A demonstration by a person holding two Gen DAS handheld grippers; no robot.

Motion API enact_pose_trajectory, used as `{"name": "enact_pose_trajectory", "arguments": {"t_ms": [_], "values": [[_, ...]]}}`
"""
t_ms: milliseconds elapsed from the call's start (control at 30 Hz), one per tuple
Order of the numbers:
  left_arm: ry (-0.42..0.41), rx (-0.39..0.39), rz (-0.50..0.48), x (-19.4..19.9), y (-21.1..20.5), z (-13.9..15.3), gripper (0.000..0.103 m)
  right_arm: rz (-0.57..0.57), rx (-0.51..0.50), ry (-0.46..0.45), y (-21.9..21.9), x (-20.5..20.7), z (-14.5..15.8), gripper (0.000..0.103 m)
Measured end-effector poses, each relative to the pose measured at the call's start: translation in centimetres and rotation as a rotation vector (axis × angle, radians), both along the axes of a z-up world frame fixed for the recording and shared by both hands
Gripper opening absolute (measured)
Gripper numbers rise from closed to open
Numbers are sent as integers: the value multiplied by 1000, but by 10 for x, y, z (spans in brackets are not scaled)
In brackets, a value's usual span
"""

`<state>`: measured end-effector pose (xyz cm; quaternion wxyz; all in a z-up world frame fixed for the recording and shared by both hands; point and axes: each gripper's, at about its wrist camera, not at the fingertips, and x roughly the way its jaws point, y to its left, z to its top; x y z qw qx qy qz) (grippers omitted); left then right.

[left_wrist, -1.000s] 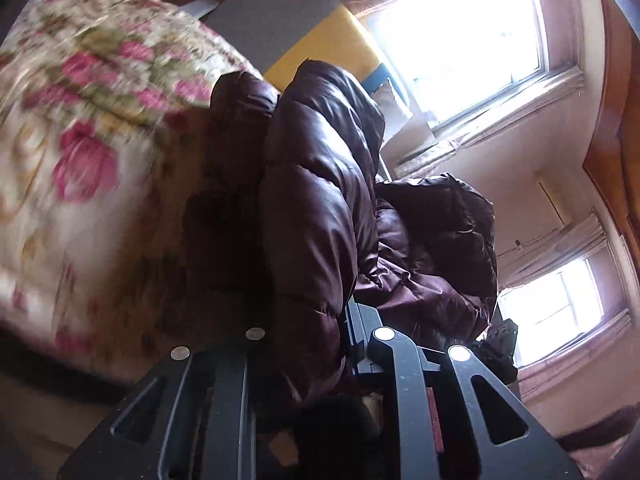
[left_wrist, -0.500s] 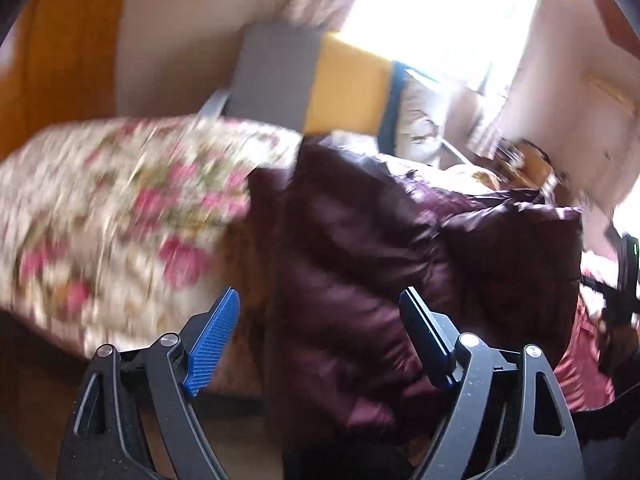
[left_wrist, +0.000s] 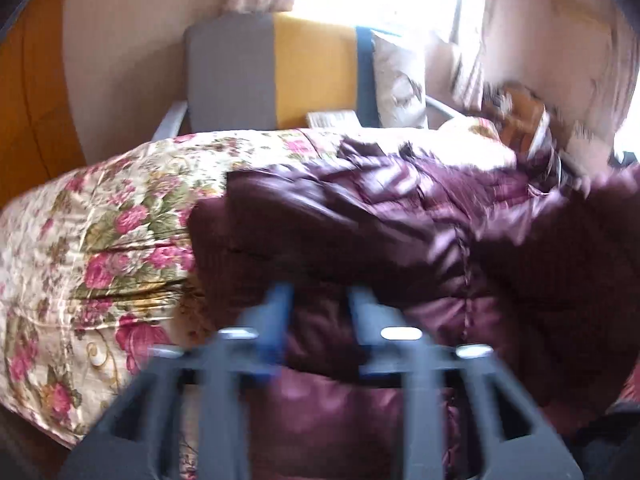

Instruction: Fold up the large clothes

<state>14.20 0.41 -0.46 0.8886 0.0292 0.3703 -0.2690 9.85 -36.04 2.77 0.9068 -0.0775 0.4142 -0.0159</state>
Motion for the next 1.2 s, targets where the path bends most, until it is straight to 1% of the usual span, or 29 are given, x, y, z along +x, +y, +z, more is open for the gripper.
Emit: {"name": "enact_pose_trajectory", "arguments": {"t_ms": [33, 67, 133, 167, 200, 233, 267, 300, 367, 467, 533, 567, 600, 633, 667, 733, 767, 800, 833, 900, 933, 967, 1000, 1033, 1067, 1100, 1133, 1167, 1200], "values": [[10, -46, 18, 3, 11, 3, 0, -47, 49, -2, -15, 5, -2, 44], [-1, -72, 49, 5, 23, 8, 0, -79, 85, -1, -25, 5, -3, 40], [3, -115, 106, 11, 42, 11, 0, -147, 178, 9, -52, 11, -10, 37], [12, -139, 138, 14, 51, 12, 0, -182, 251, 28, -66, 17, -17, 36], [31, -177, 195, 22, 66, 10, 0, -219, 332, 52, -81, 22, -29, 36], [48, -205, 235, 26, 76, 8, 0, -242, 382, 72, -90, 26, -40, 35], [72, -224, 265, 31, 85, 3, 0, -261, 416, 85, -95, 28, -47, 35], [78, -212, 275, 31, 85, 2, 0, -279, 462, 91, -100, 31, -56, 35], [78, -211, 276, 28, 82, 3, 0, -294, 483, 86, -101, 32, -57, 36], [46, -244, 300, 22, 87, 10, 0, -285, 441, 74, -97, 31, -54, 36], [89, -317, 248, 21, 92, 12, 19, -279, 424, 71, -96, 29, -54, 36], [108, -339, 239, 20, 95, 13, 52, -280, 422, 70, -96, 27, -55, 36], [102, -375, 246, 15, 102, 15, 89, -282, 417, 67, -96, 27, -54, 36], [81, -419, 243, 9, 106, 18, 95, -282, 410, 64, -93, 26, -53, 36], [63, -467, 228, 2, 112, 21, 95, -281, 401, 62, -92, 25, -53, 36], [71, -500, 188, -3, 114, 26, 96, -283, 392, 61, -87, 28, -55, 36], [64, -501, 169, -6, 112, 28, 99, -284, 391, 62, -87, 28, -55, 36], [45, -472, 144, -9, 106, 30, 99, -284, 392, 62, -87, 29, -55, 36], [34, -422, 111, -11, 95, 29, 99, -283, 393, 63, -87, 29, -55, 36], [68, -366, 37, -7, 71, 21, 99, -286, 390, 64, -87, 28, -56, 39], [78, -347, 15, -4, 63, 17, 99, -289, 390, 64, -88, 28, -57, 40], [73, -296, -2, -1, 48, 11, 99, -292, 393, 63, -89, 28, -57, 40], [57, -254, 5, 2, 41, 5, 96, -294, 401, 60, -90, 27, -57, 40], [59, -224, 16, 7, 35, -2, 87, -295, 405, 57, -91, 26, -57, 40], [92, -227, 30, 13, 33, -9, 62, -295, 407, 54, -91, 25, -56, 36], [113, -244, 52, 16, 37, -12, 49, -288, 407, 56, -90, 23, -54, 35], [118, -269, 61, 16, 42, -12, 44, -288, 395, 56, -88, 22, -49, 32], [114, -315, 62, 12, 50, -8, 37, -286, 381, 49, -86, 19, -43, 29], [103, -332, 64, 8, 55, -4, 32, -282, 367, 36, -84, 16, -34, 28]]}}
